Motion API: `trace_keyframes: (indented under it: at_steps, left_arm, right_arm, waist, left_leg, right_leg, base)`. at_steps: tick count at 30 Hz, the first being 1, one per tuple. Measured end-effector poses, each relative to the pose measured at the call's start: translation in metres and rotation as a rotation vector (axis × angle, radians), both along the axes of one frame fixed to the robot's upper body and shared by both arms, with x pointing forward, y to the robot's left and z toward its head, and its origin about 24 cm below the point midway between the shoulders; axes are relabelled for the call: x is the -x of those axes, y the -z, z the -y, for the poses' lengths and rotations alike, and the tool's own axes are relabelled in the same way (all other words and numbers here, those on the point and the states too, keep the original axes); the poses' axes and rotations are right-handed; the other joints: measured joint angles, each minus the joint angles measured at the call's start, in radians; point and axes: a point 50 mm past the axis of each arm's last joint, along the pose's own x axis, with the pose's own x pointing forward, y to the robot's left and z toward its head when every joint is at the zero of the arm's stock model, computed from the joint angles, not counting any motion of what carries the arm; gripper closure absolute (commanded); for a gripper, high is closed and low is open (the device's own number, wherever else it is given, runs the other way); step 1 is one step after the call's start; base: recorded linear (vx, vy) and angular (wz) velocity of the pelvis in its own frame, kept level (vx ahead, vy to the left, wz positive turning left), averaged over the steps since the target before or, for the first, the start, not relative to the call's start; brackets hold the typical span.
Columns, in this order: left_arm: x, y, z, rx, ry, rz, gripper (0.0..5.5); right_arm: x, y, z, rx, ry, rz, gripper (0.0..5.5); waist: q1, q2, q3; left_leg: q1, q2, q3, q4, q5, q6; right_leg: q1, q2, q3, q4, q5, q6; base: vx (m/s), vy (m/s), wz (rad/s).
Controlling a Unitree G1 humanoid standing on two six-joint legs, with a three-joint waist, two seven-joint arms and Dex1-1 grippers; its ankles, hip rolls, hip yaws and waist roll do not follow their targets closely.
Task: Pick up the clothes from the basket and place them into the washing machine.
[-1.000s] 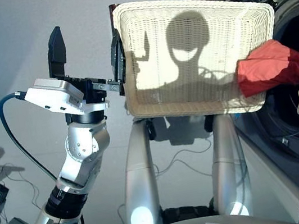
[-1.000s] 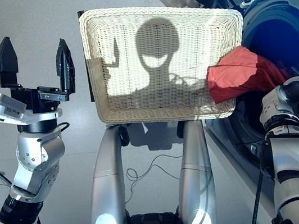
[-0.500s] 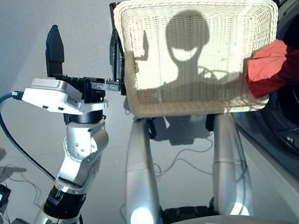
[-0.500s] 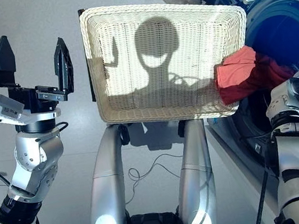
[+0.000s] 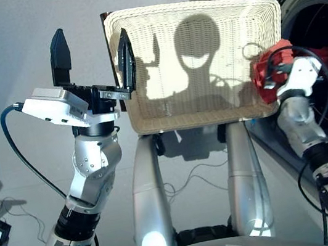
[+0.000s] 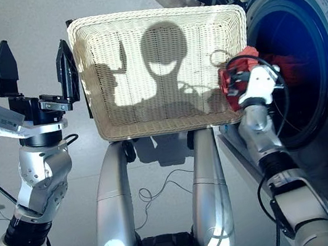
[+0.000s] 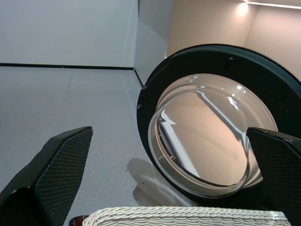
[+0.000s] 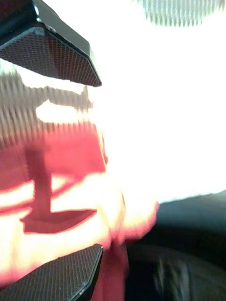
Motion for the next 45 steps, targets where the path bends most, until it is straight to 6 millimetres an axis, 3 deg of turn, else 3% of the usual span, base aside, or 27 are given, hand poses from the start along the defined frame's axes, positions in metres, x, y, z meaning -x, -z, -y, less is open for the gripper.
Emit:
trace_keyframes:
  at_steps: [8,16,23,32,33,34,45]
  left_arm:
    - [-0.001,0.003,0.0,0.03,0.006,-0.024,0.0]
    - [-0.004,0.007,0.0,0.058,0.012,-0.057,0.0]
    - [-0.005,0.007,0.0,0.069,0.017,-0.07,0.0]
    - [-0.005,0.007,0.0,0.069,0.016,-0.07,0.0]
    - [-0.005,0.007,0.0,0.069,0.016,-0.07,0.0]
    - [-0.005,0.007,0.0,0.069,0.016,-0.069,0.0]
    - [-0.005,0.005,0.0,0.076,0.011,-0.065,0.0]
  right_arm:
    - [-0.015,0.01,-0.006,-0.036,0.022,-0.082,0.0]
    - [-0.025,0.02,0.034,-0.078,0.259,-0.206,0.0]
    - [-0.03,0.006,0.06,-0.067,0.369,-0.207,0.0]
    - [-0.035,-0.008,0.067,-0.058,0.408,-0.193,0.0]
    - [-0.035,-0.008,0.067,-0.059,0.409,-0.193,4.53]
    - [-0.035,-0.008,0.066,-0.056,0.407,-0.193,5.5]
    - [-0.033,-0.009,0.072,-0.052,0.43,-0.192,5.5]
  waist:
    - [-0.004,-0.01,-0.001]
    - [0.016,-0.012,0.0]
    - [0.019,-0.012,0.0]
    - [0.023,-0.012,-0.001]
    - [0.023,-0.012,-0.001]
    - [0.024,-0.012,-0.001]
    - [0.04,-0.012,-0.001]
  left_leg:
    - [0.001,0.0,0.0,0.0,0.0,0.0]
    - [0.003,0.0,0.0,-0.001,0.0,-0.001]
    - [0.003,-0.001,0.0,-0.003,0.001,-0.001]
    - [0.003,-0.002,0.0,-0.006,0.001,-0.002]
    - [0.003,-0.002,0.0,-0.006,0.001,-0.002]
    - [0.003,-0.002,0.0,-0.006,0.002,-0.002]
    - [0.004,-0.002,0.0,-0.009,0.003,-0.002]
  right_leg:
    - [0.001,0.0,0.0,0.0,0.0,-0.001]
    - [0.002,0.0,-0.001,-0.001,0.001,-0.001]
    - [0.003,-0.002,-0.002,-0.002,0.001,-0.001]
    - [0.003,-0.003,-0.002,-0.004,0.001,-0.001]
    - [0.003,-0.003,-0.002,-0.004,0.001,-0.001]
    - [0.003,-0.003,-0.002,-0.004,0.001,-0.001]
    - [0.003,-0.003,-0.002,-0.004,0.001,-0.001]
  base:
    - [0.0,0.0,0.0]
    - [0.0,0.0,0.0]
    - [0.0,0.0,0.0]
    - [0.0,0.0,0.0]
    - [0.0,0.0,0.0]
    - [0.0,0.0,0.0]
    - [0.0,0.0,0.0]
